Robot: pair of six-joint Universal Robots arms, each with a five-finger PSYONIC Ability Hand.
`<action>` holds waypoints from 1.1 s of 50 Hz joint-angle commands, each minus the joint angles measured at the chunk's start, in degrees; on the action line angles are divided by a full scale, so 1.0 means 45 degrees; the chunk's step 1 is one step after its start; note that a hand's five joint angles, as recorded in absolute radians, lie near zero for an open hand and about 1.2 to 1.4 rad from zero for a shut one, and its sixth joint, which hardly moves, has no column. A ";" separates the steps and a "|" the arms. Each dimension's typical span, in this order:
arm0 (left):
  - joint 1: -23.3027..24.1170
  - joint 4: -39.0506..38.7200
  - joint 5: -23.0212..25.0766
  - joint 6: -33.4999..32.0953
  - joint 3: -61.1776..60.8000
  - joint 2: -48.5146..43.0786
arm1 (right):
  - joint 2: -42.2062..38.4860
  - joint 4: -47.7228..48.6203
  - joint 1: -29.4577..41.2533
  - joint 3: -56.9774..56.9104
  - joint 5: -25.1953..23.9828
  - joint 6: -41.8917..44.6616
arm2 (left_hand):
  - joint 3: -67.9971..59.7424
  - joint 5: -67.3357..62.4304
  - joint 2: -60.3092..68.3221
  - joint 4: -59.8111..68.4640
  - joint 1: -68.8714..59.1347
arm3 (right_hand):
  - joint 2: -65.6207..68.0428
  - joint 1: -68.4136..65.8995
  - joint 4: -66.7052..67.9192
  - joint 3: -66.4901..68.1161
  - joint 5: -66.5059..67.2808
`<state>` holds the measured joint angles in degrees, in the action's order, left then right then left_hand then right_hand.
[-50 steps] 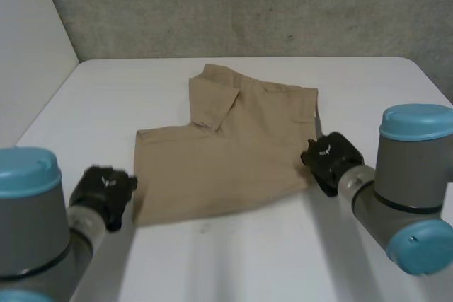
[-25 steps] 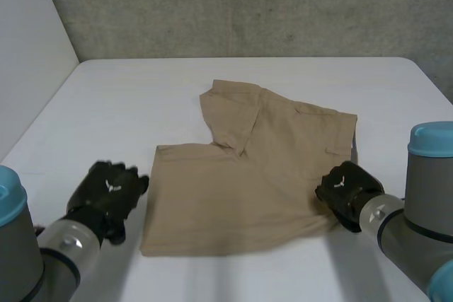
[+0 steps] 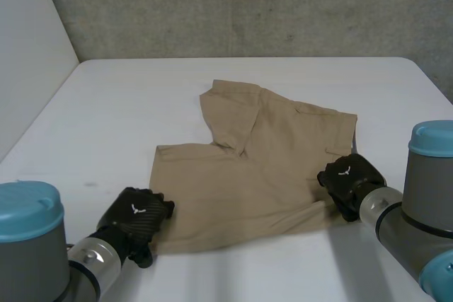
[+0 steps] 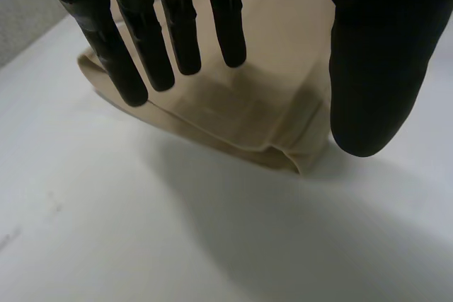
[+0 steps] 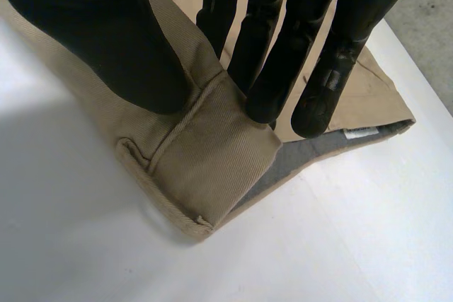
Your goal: Fold the shorts.
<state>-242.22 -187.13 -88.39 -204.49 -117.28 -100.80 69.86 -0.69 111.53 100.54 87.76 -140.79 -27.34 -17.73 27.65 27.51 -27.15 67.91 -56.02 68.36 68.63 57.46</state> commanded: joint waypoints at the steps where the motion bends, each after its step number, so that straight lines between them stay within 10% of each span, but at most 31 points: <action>1: -0.0021 -0.0562 -0.0046 0.0011 0.0261 -0.1057 | -0.0075 0.0153 0.0020 0.0001 0.0009 -0.0237 | -0.3331 -0.3245 0.3264 0.3294 -0.3375 | 0.2687 -0.5328 0.2587 0.2528 0.2787; 9: -0.0119 -0.1481 -0.0046 0.0031 0.0339 -0.1135 | -0.0075 0.0173 0.0001 0.0001 0.0166 -0.0257 | -1.1685 -1.1599 1.1617 1.1647 -1.1728 | 0.2687 -0.5328 0.2587 0.2528 0.2787; 17: 0.0018 -0.0995 -0.0104 -0.0183 0.0125 -0.0258 | 0.0042 0.0114 0.0001 0.0001 0.0146 -0.0237 | -1.1702 -1.1616 1.1634 1.1664 -1.1745 | 0.2687 -0.5328 0.2587 0.2528 0.2787; 26: 0.0467 0.3965 -0.0163 -0.1120 -0.0597 0.1734 | 0.0354 -0.1309 0.0118 0.0176 0.0087 0.1225 | -1.1702 -1.1616 1.1634 1.1664 -1.1745 | 0.2687 -0.5328 0.2587 0.2528 0.2787; 40: 0.0408 0.3714 -0.0046 -0.1590 0.0651 0.2009 | 0.0491 -0.2503 -0.0038 0.0704 0.0087 0.2263 | -1.1702 -1.1616 1.1634 1.1664 -1.1745 | 0.2687 -0.5328 0.2587 0.2528 0.2787; 41: 0.0525 0.3579 -0.0046 -0.1590 0.1039 0.1990 | 0.0511 -0.2503 -0.0038 0.0723 0.0088 0.2263 | -0.5489 -0.5403 0.5422 0.5452 -0.5533 | 0.2687 -0.5328 0.2587 0.2528 0.2787; 44: 0.0681 0.3169 -0.0046 -0.1610 0.1801 0.1815 | 0.0608 -0.2464 -0.0038 0.0704 0.0107 0.2243 | 0.1325 0.1411 -0.1393 -0.1363 0.1282 | 0.2687 -0.5328 0.2587 0.2528 0.2787; 55: 0.1248 -0.0366 -0.0007 -0.1629 0.6623 -0.1618 | 0.0687 -0.2308 0.0156 0.1016 0.0127 0.2224 | 0.2237 0.2323 -0.2304 -0.2275 0.2193 | 0.2687 -0.5328 0.2587 0.2528 0.2787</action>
<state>-238.32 -180.71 -88.55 -211.74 -99.28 -97.70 72.98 -11.66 111.43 104.09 88.28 -130.72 -17.35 -6.67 17.13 17.01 -17.39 67.91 -56.02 68.36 68.63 57.46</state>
